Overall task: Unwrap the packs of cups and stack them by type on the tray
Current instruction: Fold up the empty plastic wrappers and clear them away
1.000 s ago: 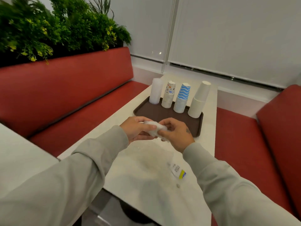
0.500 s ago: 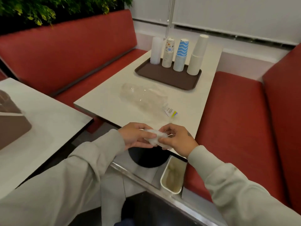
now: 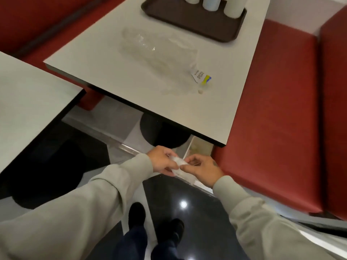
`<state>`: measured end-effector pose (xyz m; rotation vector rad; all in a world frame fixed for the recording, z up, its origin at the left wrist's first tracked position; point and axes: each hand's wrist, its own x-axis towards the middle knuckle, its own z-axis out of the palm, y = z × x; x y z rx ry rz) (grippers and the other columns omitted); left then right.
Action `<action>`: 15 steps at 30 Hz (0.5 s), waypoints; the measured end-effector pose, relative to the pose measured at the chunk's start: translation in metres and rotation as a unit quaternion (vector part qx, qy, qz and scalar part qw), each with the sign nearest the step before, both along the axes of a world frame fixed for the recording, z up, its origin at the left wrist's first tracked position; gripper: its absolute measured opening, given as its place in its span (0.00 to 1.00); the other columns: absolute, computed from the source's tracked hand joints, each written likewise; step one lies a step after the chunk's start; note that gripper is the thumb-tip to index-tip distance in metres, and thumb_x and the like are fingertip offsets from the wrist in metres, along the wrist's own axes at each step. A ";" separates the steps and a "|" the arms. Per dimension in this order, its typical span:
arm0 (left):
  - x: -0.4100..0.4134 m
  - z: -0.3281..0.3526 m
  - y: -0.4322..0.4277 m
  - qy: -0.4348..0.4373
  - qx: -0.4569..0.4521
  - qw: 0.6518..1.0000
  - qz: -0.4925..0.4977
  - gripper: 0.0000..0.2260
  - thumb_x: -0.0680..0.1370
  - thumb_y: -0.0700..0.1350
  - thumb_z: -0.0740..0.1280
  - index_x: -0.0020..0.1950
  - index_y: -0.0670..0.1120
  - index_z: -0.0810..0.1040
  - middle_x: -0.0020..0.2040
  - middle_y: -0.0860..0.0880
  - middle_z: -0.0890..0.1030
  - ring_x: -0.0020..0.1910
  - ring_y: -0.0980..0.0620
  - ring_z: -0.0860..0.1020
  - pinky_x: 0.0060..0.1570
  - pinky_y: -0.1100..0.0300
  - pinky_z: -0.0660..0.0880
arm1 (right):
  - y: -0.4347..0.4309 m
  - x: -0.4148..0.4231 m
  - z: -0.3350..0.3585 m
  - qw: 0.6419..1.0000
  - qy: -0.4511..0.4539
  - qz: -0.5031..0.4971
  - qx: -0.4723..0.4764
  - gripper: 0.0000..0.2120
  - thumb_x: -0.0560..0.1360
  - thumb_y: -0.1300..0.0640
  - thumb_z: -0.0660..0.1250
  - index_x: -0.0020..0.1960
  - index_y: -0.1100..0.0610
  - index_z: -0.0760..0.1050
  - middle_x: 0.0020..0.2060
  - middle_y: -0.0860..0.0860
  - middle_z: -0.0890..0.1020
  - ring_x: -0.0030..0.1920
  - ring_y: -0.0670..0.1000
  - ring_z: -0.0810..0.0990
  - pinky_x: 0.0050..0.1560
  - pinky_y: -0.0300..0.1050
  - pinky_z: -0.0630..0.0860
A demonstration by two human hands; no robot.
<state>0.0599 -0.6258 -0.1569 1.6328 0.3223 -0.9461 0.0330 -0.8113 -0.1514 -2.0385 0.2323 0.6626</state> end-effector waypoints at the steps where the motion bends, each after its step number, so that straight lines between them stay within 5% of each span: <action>1: 0.003 -0.014 -0.004 0.002 0.008 1.000 -0.013 0.16 0.72 0.32 0.73 0.59 0.41 0.79 0.55 0.39 0.80 0.51 0.43 0.83 0.46 0.55 0.83 | -0.001 -0.001 -0.014 1.000 0.013 -0.013 -0.003 0.10 0.71 0.54 0.76 0.52 0.53 0.82 0.47 0.49 0.83 0.47 0.47 0.81 0.42 0.34 0.74; 5: 0.021 -0.066 -0.025 0.007 0.015 0.999 -0.033 0.17 0.72 0.32 0.73 0.59 0.43 0.77 0.54 0.40 0.78 0.52 0.43 0.81 0.43 0.57 0.83 | -0.013 0.001 -0.073 0.996 0.036 -0.078 0.001 0.10 0.72 0.58 0.75 0.53 0.54 0.81 0.47 0.52 0.84 0.49 0.51 0.82 0.47 0.40 0.79; 9: 0.047 -0.121 -0.052 -0.011 0.017 1.000 -0.008 0.20 0.71 0.32 0.76 0.59 0.45 0.76 0.56 0.40 0.79 0.52 0.44 0.81 0.43 0.56 0.83 | -0.028 0.016 -0.134 0.981 0.015 -0.191 0.010 0.08 0.72 0.59 0.76 0.49 0.55 0.81 0.45 0.51 0.85 0.45 0.50 0.82 0.44 0.36 0.77; 15: 0.086 -0.211 -0.077 -0.033 0.008 0.999 -0.004 0.24 0.72 0.32 0.74 0.67 0.41 0.75 0.57 0.41 0.81 0.58 0.45 0.81 0.57 0.53 0.79 | -0.042 0.049 -0.232 0.955 0.003 -0.296 -0.005 0.06 0.73 0.57 0.74 0.47 0.54 0.78 0.42 0.51 0.83 0.47 0.54 0.81 0.52 0.44 0.76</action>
